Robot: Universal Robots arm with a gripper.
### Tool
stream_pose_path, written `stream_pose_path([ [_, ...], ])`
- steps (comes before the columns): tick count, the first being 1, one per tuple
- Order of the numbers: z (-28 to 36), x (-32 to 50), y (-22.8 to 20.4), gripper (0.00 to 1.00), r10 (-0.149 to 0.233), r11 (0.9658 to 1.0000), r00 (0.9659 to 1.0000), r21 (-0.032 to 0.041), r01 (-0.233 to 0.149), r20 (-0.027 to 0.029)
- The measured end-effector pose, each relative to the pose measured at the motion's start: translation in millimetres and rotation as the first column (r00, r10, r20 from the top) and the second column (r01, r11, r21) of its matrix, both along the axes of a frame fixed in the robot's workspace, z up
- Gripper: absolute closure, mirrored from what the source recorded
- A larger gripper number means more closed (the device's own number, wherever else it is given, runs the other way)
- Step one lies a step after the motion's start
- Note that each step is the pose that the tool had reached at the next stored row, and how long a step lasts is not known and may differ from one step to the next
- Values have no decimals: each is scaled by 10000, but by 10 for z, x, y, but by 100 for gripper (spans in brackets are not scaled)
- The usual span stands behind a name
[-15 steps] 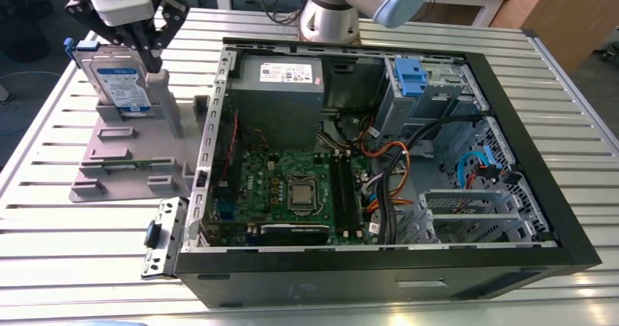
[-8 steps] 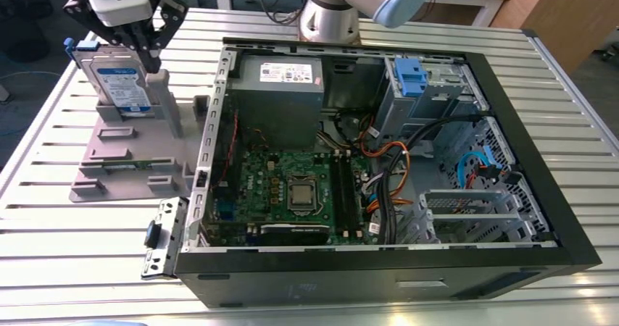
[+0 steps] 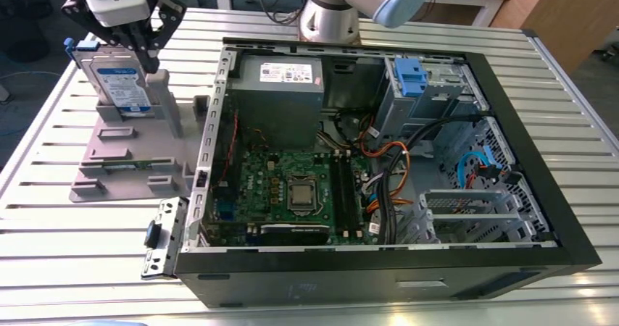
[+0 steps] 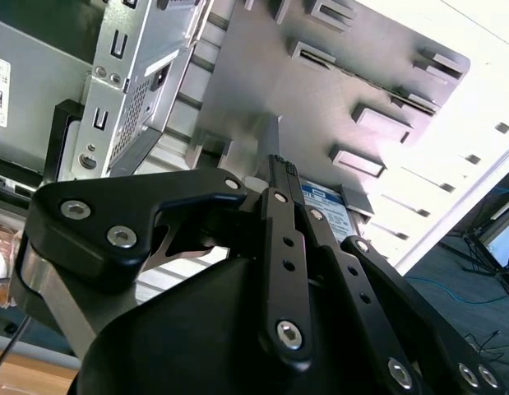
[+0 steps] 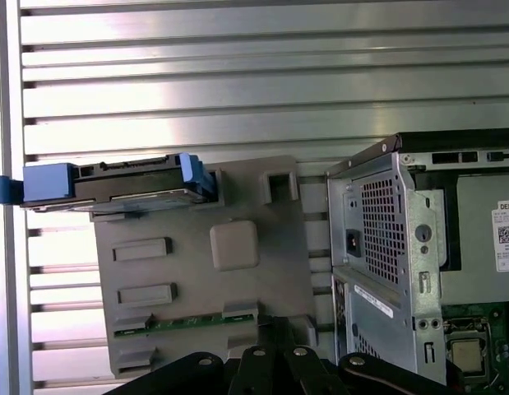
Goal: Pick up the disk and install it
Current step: 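Reach for the disk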
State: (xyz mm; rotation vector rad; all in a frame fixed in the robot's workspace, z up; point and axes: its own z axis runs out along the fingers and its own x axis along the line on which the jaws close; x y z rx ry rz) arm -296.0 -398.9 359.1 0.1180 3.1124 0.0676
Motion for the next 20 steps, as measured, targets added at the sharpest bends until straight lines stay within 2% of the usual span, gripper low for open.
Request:
stream_pose_path([
  [18,-15,-49,0,89,0,10000,10000,0,0,-1],
  [20,-34,-97,0,89,0,10000,10000,0,0,0],
])
